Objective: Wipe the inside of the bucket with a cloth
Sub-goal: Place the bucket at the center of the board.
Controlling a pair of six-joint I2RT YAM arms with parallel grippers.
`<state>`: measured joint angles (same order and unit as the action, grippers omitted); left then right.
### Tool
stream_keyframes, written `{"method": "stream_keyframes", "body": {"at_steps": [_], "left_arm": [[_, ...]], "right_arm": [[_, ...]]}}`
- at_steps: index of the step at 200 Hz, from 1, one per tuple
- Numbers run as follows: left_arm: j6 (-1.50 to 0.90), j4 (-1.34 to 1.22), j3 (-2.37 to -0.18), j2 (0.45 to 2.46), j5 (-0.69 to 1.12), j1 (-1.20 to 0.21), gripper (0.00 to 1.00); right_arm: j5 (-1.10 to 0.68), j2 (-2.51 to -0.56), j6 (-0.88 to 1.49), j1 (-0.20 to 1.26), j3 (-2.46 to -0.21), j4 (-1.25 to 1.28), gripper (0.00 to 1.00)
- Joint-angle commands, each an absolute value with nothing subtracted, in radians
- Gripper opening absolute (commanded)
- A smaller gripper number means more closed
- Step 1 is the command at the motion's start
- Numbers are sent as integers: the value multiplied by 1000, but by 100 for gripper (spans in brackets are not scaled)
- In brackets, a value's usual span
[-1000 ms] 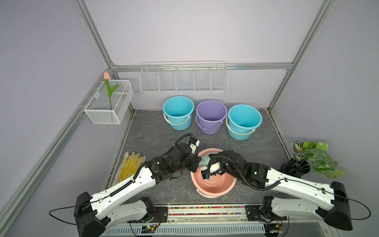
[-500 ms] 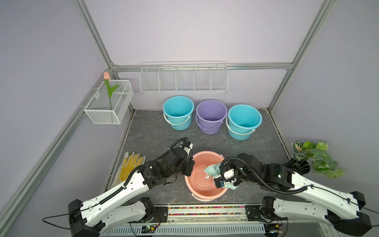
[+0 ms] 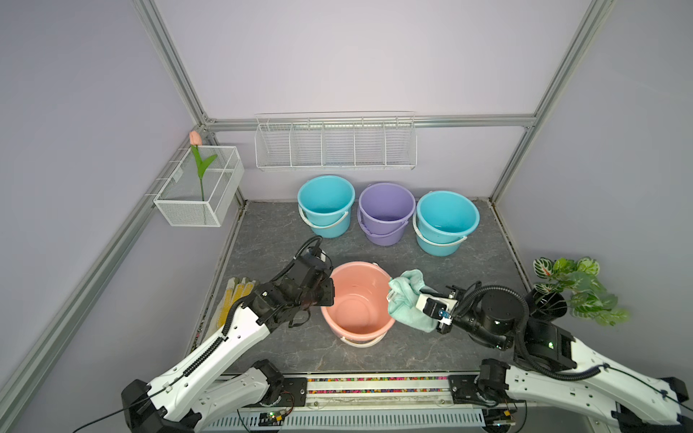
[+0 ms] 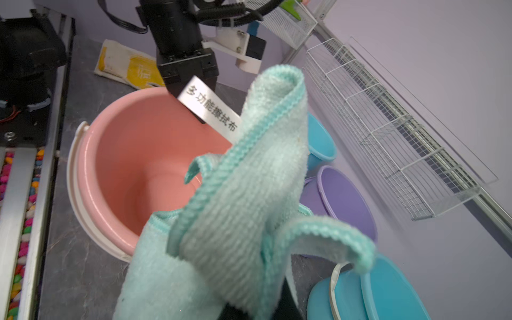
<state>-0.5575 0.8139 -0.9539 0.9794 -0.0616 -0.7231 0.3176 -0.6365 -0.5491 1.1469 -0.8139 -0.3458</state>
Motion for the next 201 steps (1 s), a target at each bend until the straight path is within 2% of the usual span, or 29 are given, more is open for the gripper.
{"method": "stream_keyframes", "body": {"at_steps": [1,29,67,107,142,201], "left_arm": [[-567,822,-960,944,22,-657,0],[-549,864,-959,917,46,-558,0],[-540,913,-950,871,76,-409,0],[-553,914,-952,889,68,-301,0],[-566,970,-998,912,-11,-236,0],[-622,934,-1034,970,-103,-155,0]], "right_arm": [[421,-692,-469,1147,-839,-269,7],[538,-770,-395,1145,-918,-303,7],[599,-853,-299,1126,-972,-346,7],[620,-904,-183,1086,-974,-361,7],[617,-930,-83,1010,-975,-389,7],[548,-929,-87,953,-960,-373,7]]}}
